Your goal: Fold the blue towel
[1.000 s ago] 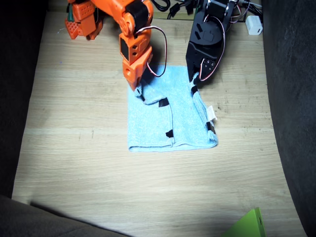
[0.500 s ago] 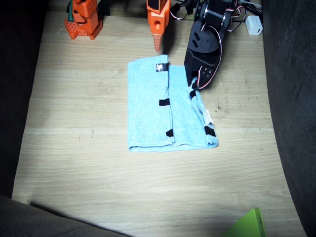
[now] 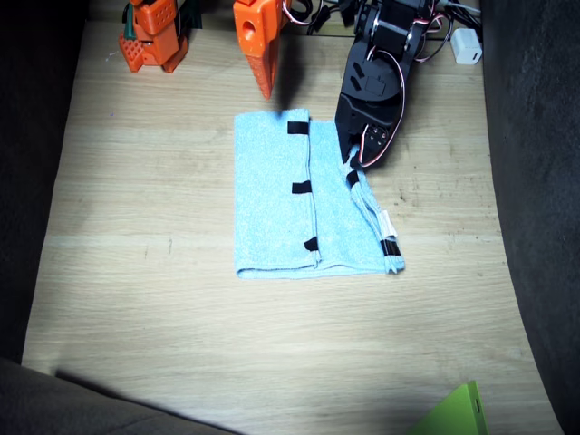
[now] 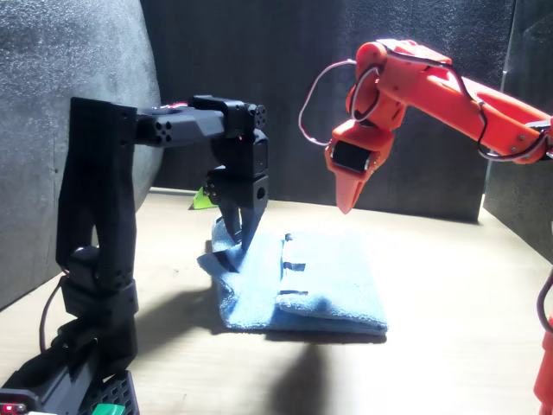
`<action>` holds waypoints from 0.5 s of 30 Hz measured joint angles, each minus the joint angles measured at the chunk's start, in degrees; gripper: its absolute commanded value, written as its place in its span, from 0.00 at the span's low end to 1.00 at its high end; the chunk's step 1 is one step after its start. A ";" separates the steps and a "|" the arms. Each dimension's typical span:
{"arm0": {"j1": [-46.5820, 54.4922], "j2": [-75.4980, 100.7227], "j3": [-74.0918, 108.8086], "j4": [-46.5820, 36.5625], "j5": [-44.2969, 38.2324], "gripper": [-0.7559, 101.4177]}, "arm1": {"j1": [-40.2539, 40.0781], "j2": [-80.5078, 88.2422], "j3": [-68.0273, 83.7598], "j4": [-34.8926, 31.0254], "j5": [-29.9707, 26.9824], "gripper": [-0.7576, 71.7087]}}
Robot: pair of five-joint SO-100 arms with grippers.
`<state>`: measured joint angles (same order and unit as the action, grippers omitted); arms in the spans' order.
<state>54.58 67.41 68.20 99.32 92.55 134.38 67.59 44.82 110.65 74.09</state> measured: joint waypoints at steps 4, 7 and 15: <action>-4.83 -1.93 -5.10 2.64 0.09 0.00 | -3.96 0.00 0.26 0.09 -0.09 0.01; -8.61 -2.64 -6.06 2.90 -0.09 0.00 | -5.36 0.00 0.35 0.00 -0.44 0.01; -13.10 -4.83 -9.58 5.45 -0.26 0.00 | -8.96 -0.35 0.35 -0.79 -0.88 0.01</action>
<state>41.48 62.58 58.62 104.77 92.29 125.42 67.24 45.18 109.86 73.21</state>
